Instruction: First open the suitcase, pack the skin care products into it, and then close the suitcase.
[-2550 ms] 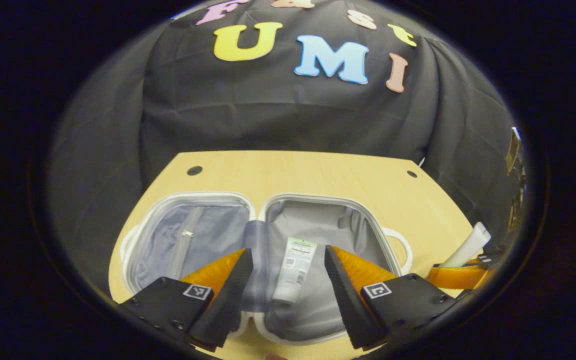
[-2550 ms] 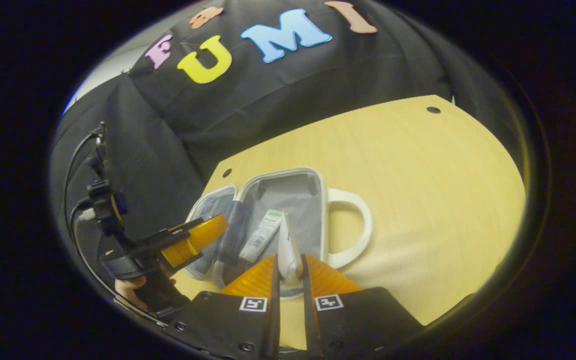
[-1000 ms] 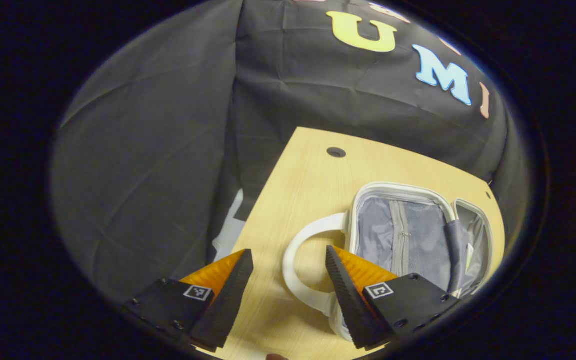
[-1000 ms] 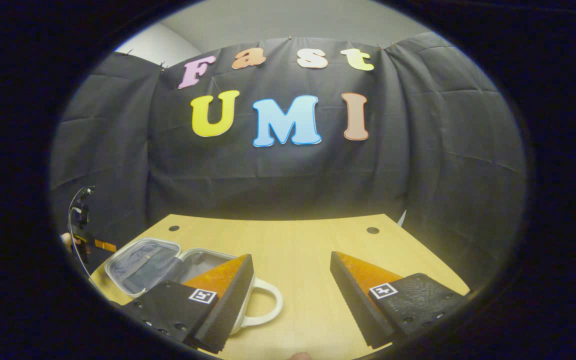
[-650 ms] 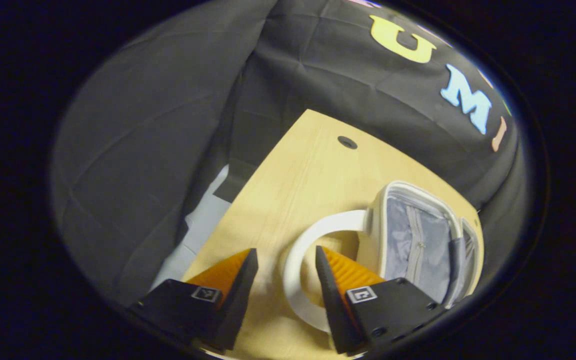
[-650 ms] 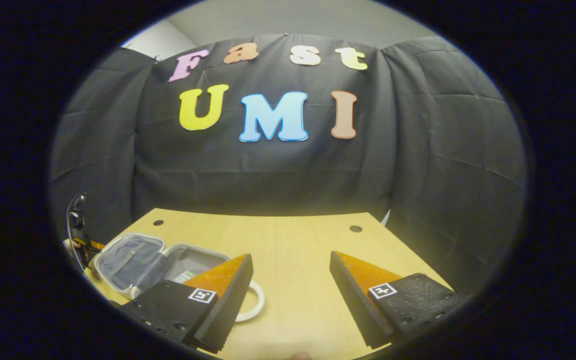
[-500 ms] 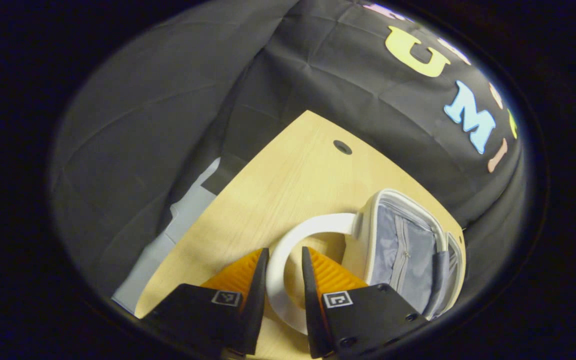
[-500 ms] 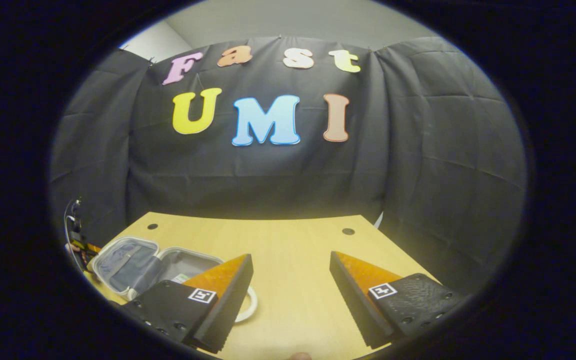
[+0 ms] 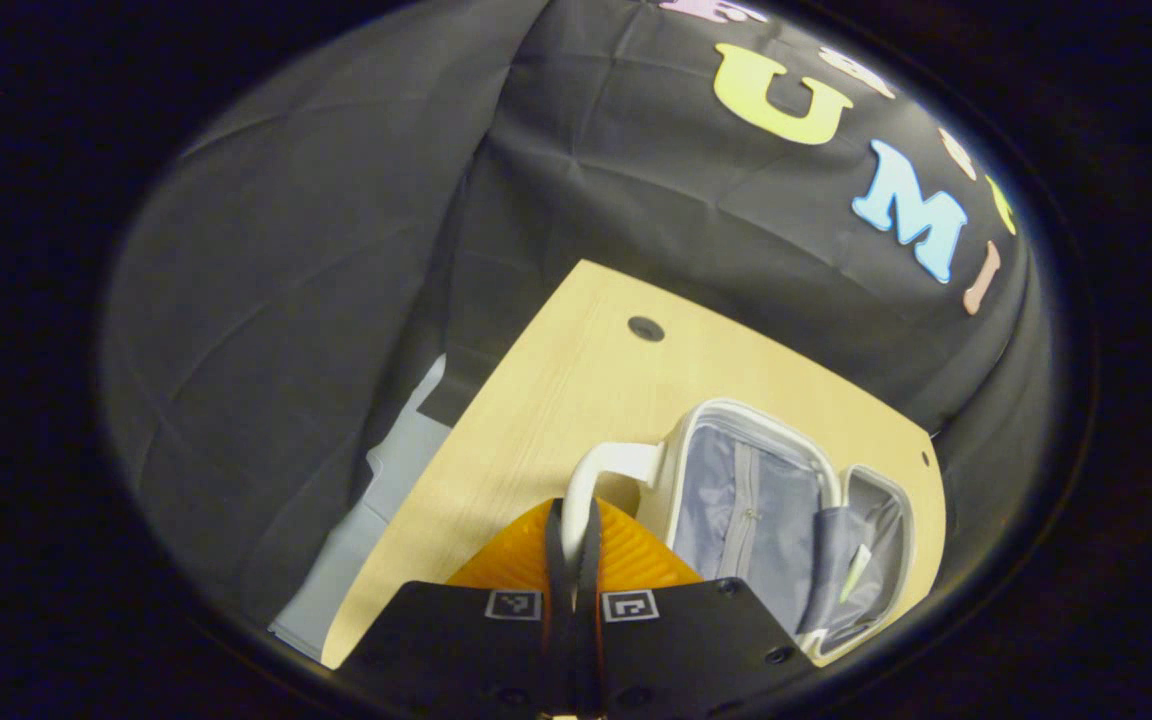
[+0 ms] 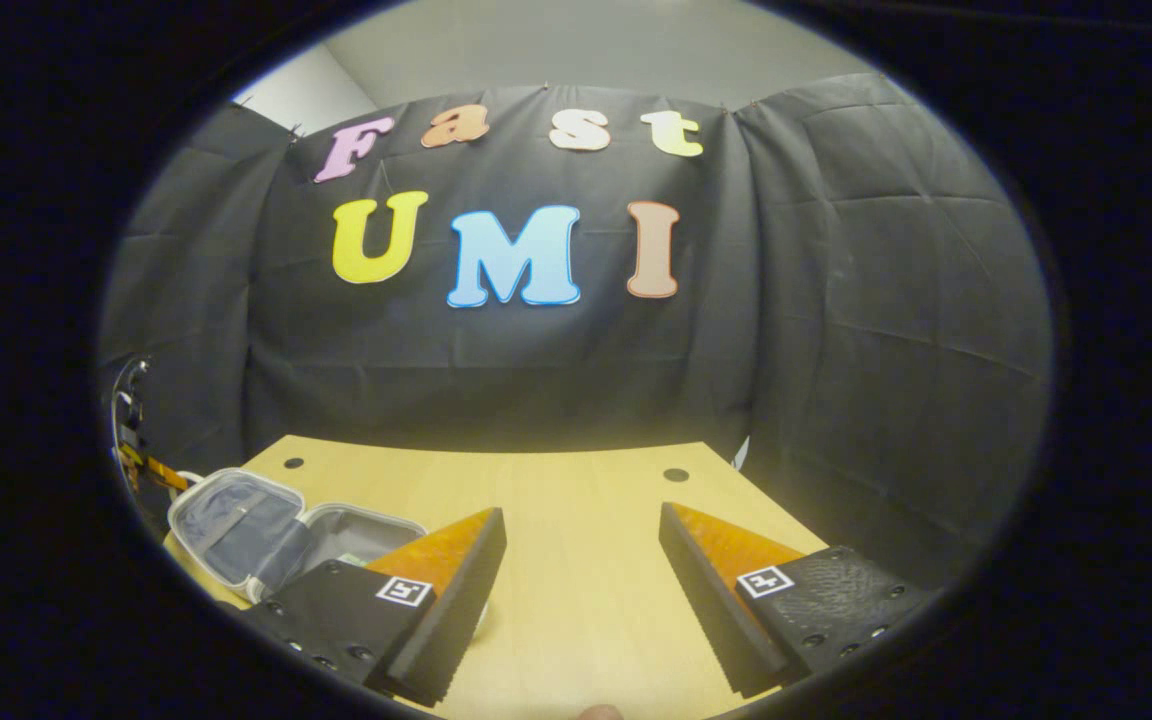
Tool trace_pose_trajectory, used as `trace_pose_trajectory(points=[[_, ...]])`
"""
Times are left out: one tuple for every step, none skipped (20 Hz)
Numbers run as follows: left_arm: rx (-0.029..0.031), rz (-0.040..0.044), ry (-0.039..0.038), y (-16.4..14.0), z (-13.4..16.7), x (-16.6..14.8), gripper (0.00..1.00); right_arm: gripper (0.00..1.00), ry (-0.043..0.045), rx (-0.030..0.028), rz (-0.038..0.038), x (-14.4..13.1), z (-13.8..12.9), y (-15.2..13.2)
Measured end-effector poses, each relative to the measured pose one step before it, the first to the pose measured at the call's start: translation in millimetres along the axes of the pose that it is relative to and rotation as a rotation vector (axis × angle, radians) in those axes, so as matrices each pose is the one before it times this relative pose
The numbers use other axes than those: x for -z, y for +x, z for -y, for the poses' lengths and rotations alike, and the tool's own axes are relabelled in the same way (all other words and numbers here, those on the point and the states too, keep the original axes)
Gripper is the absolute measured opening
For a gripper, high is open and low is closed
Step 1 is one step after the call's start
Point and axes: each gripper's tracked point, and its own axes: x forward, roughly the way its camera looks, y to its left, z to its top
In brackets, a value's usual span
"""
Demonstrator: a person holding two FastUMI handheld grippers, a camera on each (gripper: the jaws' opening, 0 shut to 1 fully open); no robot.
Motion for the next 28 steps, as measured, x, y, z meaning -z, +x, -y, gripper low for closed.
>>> trace_pose_trajectory(points=[[0.01161,0.01284,-0.02049,-15.63,11.05,-7.9,0.08,0.94,0.0036,-0.00424,0.0075,-2.09,2.71,1.14],[0.02636,0.01915,-0.01597,-14.38,16.71,-10.01,0.08,0.94,0.00196,-0.00318,0.00597,-1.86,4.36,0.93],[0.02243,0.01988,-0.0134,-18.69,14.69,-9.75,0.08,0.94,0.00305,-0.00069,0.01007,-2.98,5.01,1.57],[0.02731,0.02812,-0.00698,-13.61,16.75,-6.95,0.08,0.94,0.00183,-0.00218,0.0115,-3.3,5.11,1.45],[0.01953,0.02425,-0.00147,-12.9,19.36,-7.41,0.08,0.94,-0.00047,-0.0005,0.01218,-3.34,5.66,1.44],[0.01941,0.01979,0.00645,-15.5,23.59,-6.47,0.08,0.94,-0.00164,-0.00051,0.01181,-3.82,5.83,1.39],[0.01744,0.02009,0.01725,-13.45,25.58,-2.95,0.08,0.94,0.0004,-0.00035,0.01485,-3.82,6.68,1.02],[0.01555,0.01824,0.02634,-11.83,26.74,-3.96,0.08,0.94,0.00106,-0.00327,0.01562,-4.33,6.65,0.83],[0.01346,0.01222,0.02991,-8.62,30.0,-1.04,0.08,0.94,-0.00003,-0.00702,0.01114,-3.38,5.1,0.4],[0.02436,0.01293,0.02857,-7.42,32.53,0.4,0.08,0.94,-0.00418,-0.00751,0.00945,-1.74,5.73,0.29],[0.02585,0.00788,0.02129,-2.74,35.73,0.25,0.08,0.94,-0.00966,-0.00857,0.00825,-1.28,5.52,0.1],[0.0276,0.00536,0.01569,-0.01,34.6,0.04,0.08,0.94,-0.01086,-0.00775,0.00666,-0.87,6.5,0.37],[0.02378,-0.00163,0.01361,3.49,33.92,3.51,0.08,0.94,-0.0063,-0.01374,0.0064,-0.96,4.95,0.02],[0.02139,-0.01133,0.01302,8.42,31.34,8.66,0.08,0.94,-0.00579,-0.01572,0.00366,0.1,4.24,0.17],[0.01517,-0.01068,0.01174,4.18,30.83,9.79,0.08,0.94,-0.00111,-0.0156,0.00055,0.25,5.12,0.04],[0.01818,-0.01297,0.0225,5.88,29.22,11.88,0.08,0.94,0.00364,-0.01878,-0.00104,0.42,3.94,-0.26],[0.01202,-0.01303,0.0205,10.56,28.13,17.57,0.08,0.94,0.00278,-0.01777,-0.00034,-0.15,-0.47,1.41],[0.00782,-0.01591,0.02334,11.76,23.61,17.19,0.08,0.94,0.00343,-0.01878,-0.00138,-0.54,3.1,0.18],[0.00476,-0.02068,0.01677,13.87,21.83,19.08,0.07,0.94,0.00268,-0.02095,-0.00584,0.56,6.69,-1.01],[0.00166,-0.02137,0.00971,14.61,17.79,19.1,0.07,0.94,0.00286,-0.02164,-0.00939,3.09,4.57,-1.79],[0.00223,-0.02227,0.00789,15.61,17.07,19.62,0.08,0.94,0.00357,-0.02178,-0.00662,2.97,3.85,-2.07],[0.00174,-0.02364,0.00686,14.27,15.13,17.0,0.08,0.94,0.00122,-0.01233,-0.00256,2.58,4.83,-1.75],[-0.00495,-0.02348,0.01149,14.56,12.38,17.61,0.08,0.94,0.00084,-0.00593,-0.00382,2.7,6.37,-0.97],[-0.01004,-0.02296,0.01232,13.53,8.8,14.9,0.08,0.94,0.00044,-0.00381,-0.00866,3.12,5.83,-1.97],[-0.01139,-0.02164,0.01428,12.84,6.1,12.22,0.08,0.94,0.00078,0.00169,-0.00679,3.24,4.68,-1.44],[-0.01094,-0.01502,0.0151,12.55,5.24,11.23,0.08,0.94,0.0029,0.00149,-0.00331,2.18,2.92,-1.4],[-0.01016,-0.01325,0.00635,11.41,3.08,10.69,0.08,0.94,0.00186,0.00499,-0.0038,1.91,2.87,-0.27],[-0.00945,-0.01736,0.00516,11.16,2.81,9.41,0.07,0.94,0.00127,0.00696,-0.00414,1.82,2.78,0.37]])
